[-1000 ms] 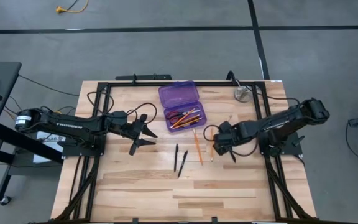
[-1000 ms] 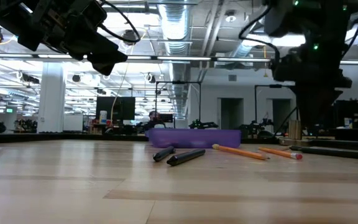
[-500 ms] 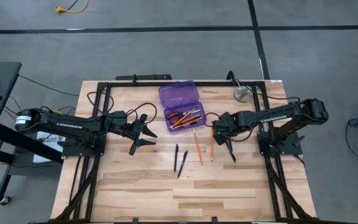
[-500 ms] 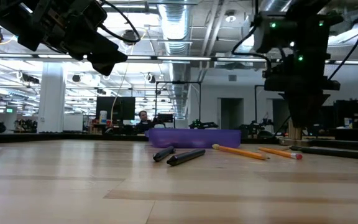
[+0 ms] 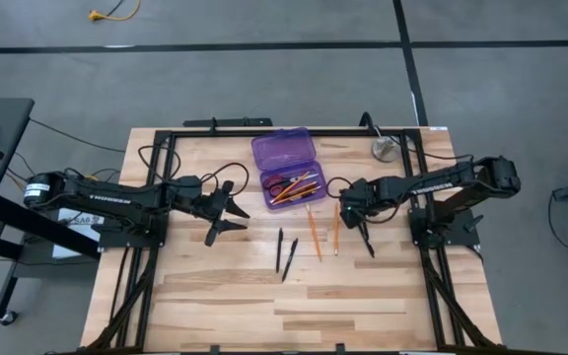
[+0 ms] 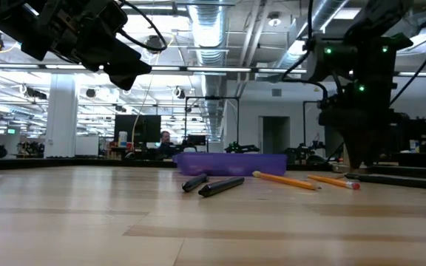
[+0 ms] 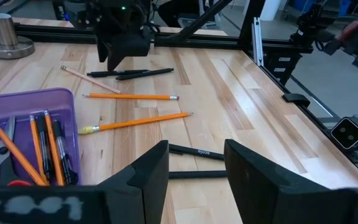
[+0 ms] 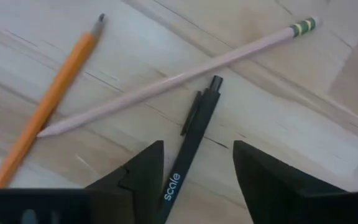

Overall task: Pick & place school supplies into a supply box
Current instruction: Put the black pen into the purple supply box

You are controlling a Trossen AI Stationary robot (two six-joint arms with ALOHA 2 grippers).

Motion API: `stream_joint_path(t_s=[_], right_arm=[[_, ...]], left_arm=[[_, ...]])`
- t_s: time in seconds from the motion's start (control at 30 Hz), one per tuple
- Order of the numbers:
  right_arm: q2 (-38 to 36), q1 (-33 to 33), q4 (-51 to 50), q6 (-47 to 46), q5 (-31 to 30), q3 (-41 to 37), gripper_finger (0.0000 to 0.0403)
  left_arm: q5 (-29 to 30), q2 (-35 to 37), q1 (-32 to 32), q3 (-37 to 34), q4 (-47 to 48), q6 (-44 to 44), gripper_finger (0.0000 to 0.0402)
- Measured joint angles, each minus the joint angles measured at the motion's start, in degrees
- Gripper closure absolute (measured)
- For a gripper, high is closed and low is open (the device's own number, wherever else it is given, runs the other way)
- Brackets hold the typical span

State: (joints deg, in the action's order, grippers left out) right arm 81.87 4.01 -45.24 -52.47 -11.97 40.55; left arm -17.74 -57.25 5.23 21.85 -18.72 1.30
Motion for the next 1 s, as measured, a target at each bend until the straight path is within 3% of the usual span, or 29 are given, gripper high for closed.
stream_joint_path(t_s=[0.17, 1.0], right_arm=[[0.0, 0.0, 0.7, -1.5, 0.1, -1.5, 0.0205], [0.0, 0.0, 2.9, -1.1, 0.0, -1.6, 0.0226]], left_arm=[[0.0, 0.0, 0.0, 0.0, 0.0, 0.0, 0.0258], [0.0, 0.0, 0.0, 0.0, 0.0, 0.3, 0.0258]])
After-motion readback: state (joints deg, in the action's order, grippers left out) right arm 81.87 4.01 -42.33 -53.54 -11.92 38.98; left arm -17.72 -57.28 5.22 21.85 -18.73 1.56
